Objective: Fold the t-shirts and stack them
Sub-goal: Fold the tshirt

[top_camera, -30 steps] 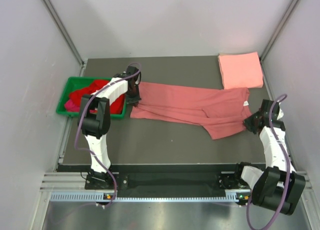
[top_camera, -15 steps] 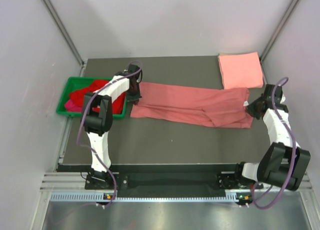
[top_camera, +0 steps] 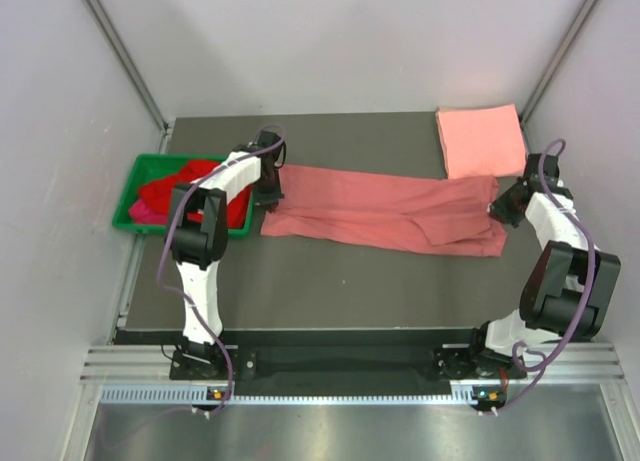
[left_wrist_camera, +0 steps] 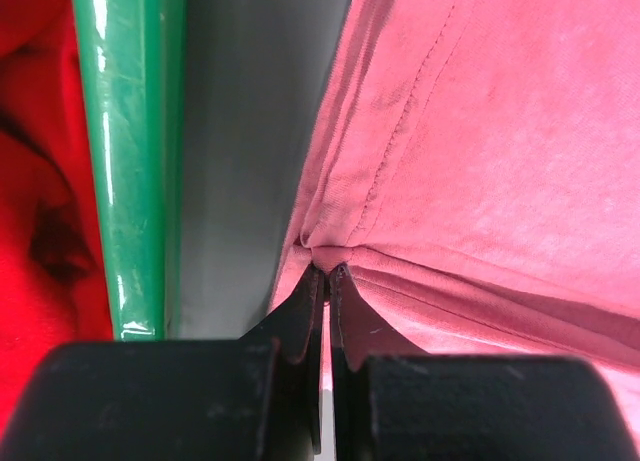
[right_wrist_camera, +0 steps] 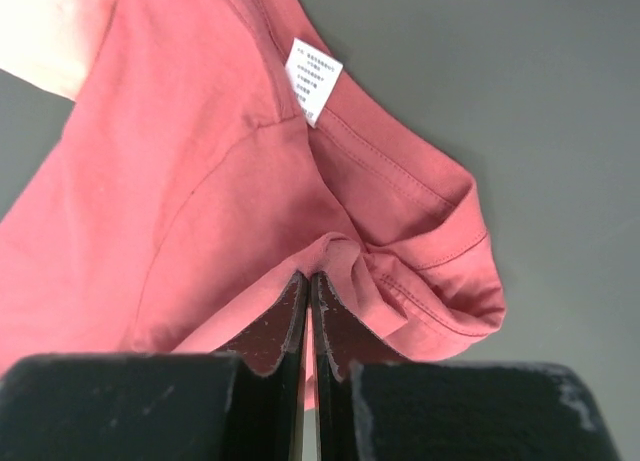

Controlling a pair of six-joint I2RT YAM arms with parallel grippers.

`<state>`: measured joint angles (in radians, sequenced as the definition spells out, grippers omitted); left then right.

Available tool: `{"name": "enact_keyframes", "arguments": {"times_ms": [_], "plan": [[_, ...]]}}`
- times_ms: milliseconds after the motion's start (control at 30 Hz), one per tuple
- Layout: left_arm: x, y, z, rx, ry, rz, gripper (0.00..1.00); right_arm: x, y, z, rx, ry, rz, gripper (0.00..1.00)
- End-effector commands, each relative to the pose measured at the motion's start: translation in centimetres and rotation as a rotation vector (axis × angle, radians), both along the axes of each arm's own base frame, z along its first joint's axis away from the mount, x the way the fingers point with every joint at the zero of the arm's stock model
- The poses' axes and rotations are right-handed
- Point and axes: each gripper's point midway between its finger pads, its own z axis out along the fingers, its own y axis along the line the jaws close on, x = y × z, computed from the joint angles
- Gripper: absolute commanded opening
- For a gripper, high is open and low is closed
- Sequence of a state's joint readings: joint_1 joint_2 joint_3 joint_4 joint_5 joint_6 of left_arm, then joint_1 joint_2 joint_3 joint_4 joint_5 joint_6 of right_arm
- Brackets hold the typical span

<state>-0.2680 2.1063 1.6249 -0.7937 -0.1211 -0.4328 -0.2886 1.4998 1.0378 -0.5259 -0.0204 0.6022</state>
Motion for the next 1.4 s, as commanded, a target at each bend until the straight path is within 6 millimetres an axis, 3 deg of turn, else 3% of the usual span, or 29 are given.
{"name": "enact_keyframes", "arguments": {"times_ms": [0,333,433,633,967,1100,1200,1367], "plan": [[0.9,0.6,0.6,0.029,-0.018,0.015,0.0,0.6,0.5,0.6,-0.029,0.0,0.041,0.0],[2.9,1.0,3.6,0.056,-0.096,0.031,0.09,-0.4,-0.4,0.0,-0.097,0.062,0.041,0.0],[3.0,0.9,4.3,0.054,-0.084,0.021,0.2,-0.2,-0.4,0.1,-0.095,0.065,0.045,0.0],[2.5,0.5,5.5,0.078,-0.105,-0.018,0.31,-0.1,-0.1,0.0,-0.086,0.063,0.054,0.0],[2.6,0.0,7.9,0.085,-0.157,-0.043,0.3,0.6,0.4,0.7,-0.068,0.035,0.057,0.0],[2.5,-1.3,9.1,0.153,-0.197,-0.092,0.31,0.9,0.6,1.0,-0.073,0.033,0.065,0.0],[2.3,-3.7,8.8,0.044,-0.198,-0.143,0.3,1.1,0.8,1.1,-0.075,0.031,0.076,0.0],[2.4,-4.2,5.7,0.03,-0.157,-0.157,0.27,1.6,0.9,1.4,-0.083,0.025,0.088,0.0]]}}
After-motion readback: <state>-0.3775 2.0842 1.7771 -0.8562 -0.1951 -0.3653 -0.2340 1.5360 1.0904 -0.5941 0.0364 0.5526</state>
